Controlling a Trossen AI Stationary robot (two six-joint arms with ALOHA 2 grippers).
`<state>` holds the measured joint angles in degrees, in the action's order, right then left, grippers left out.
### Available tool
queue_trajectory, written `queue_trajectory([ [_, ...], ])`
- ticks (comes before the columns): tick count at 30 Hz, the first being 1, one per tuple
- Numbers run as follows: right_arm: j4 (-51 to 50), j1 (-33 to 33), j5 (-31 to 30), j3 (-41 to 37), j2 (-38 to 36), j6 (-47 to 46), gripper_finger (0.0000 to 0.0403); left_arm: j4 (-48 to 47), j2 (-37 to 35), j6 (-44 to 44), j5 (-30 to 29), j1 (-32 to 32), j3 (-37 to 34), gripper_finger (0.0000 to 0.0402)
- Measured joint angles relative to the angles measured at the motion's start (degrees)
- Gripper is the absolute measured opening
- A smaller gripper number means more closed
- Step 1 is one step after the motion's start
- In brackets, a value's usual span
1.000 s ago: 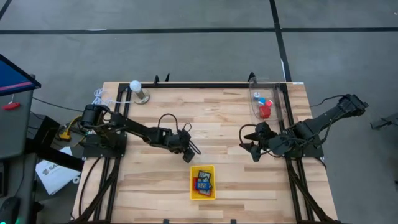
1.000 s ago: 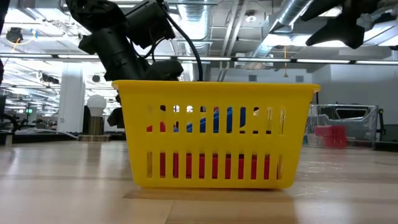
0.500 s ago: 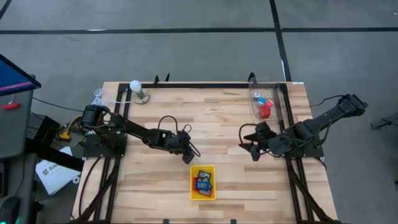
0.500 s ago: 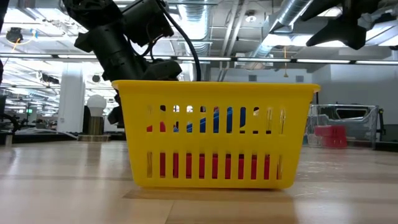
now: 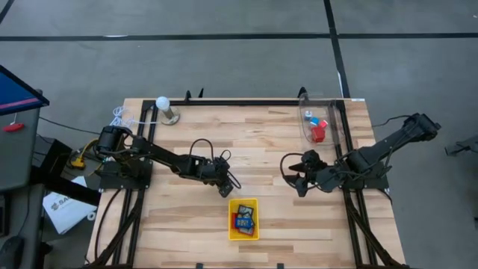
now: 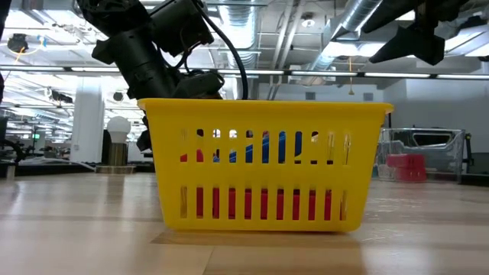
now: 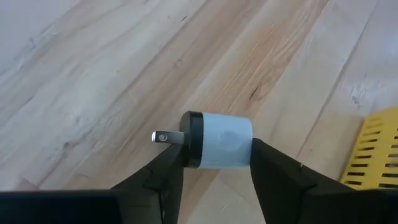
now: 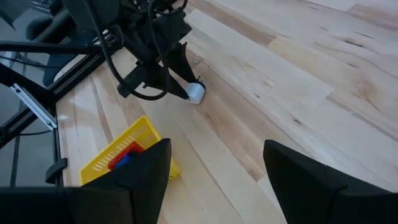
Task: Pick & Place Office items
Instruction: Put the white charger adapter into the transparent bin
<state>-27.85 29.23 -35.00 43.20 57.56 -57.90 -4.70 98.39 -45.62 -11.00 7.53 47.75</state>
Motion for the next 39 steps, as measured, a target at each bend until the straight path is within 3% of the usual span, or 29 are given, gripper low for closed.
queue_trajectory([
  [16, 12.15, 0.07, -3.01, -0.02, 6.86, 14.57, 0.0248, 6.17, -0.82, 4.98, -1.28, -0.07, -0.09, 0.0154],
  [26, 17.63, 0.69, -13.58, -0.04, 12.51, 27.44, 0.0248, 14.91, -12.22, 10.85, -3.44, 0.5, -0.08, 0.0159],
  [29, 25.59, 1.49, -15.45, -0.04, 13.68, 35.45, 0.0248, 19.48, -15.77, 11.9, -2.15, 1.18, -1.54, 0.0156],
  [35, 50.99, 5.48, -22.74, -0.02, 16.18, 63.44, 0.0248, 35.66, -19.15, 8.86, 2.54, 1.19, -8.64, 0.0159],
  [39, 61.63, 5.06, -23.21, 0.04, 18.05, 76.55, 0.0248, 43.01, -19.02, 6.67, 3.47, 1.18, -11.48, 0.0156],
])
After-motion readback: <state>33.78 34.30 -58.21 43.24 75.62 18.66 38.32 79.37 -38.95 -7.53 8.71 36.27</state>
